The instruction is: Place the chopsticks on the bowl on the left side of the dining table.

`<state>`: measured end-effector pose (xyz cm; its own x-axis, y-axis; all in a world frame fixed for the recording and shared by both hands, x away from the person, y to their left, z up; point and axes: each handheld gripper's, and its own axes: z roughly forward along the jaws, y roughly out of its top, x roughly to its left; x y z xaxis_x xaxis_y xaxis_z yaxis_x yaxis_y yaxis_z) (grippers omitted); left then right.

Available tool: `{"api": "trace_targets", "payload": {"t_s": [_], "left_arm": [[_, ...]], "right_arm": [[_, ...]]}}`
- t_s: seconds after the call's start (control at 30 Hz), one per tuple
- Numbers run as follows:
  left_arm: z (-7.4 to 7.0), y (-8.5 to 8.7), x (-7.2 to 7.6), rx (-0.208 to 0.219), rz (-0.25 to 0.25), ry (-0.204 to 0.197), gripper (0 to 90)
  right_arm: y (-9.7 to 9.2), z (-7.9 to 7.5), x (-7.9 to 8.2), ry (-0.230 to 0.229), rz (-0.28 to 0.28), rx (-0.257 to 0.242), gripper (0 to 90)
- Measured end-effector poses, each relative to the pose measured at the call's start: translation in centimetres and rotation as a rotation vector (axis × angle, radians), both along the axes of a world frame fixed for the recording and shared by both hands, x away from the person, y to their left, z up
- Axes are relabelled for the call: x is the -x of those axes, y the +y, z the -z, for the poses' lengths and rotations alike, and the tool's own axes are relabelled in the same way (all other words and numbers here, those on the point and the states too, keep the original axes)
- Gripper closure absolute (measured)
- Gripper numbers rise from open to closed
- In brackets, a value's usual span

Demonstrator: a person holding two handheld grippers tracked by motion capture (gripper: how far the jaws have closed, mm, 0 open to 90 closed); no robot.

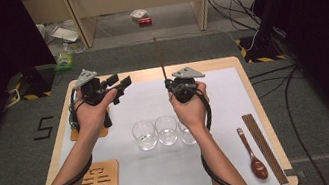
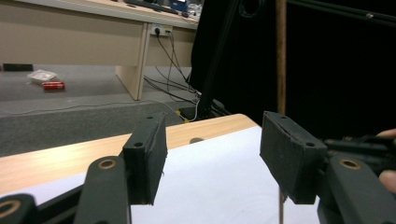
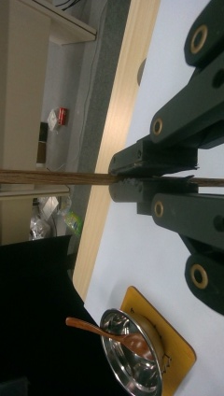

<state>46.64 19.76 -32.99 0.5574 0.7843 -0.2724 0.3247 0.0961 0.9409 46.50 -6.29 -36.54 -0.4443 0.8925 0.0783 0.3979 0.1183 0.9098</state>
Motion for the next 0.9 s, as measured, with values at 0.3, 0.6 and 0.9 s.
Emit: {"api": "trace_targets", "payload": {"t_s": [0.3,0.6,0.9], "left_arm": [[-1.0,-3.0,-1.3,-0.01,0.042,0.0,41.5],[-1.2,-5.0,-2.1,-0.025,0.069,0.008,42.9],[-1.0,-6.9,-3.6,-0.026,0.09,0.044,46.0]], "right_arm": [[0.7,0.3,0.1,-0.001,-0.017,0.01,86.1],[1.0,0.3,0.2,-0.002,-0.025,0.004,86.1],[1.5,0.4,0.4,-0.004,-0.038,0.009,86.1]]}}
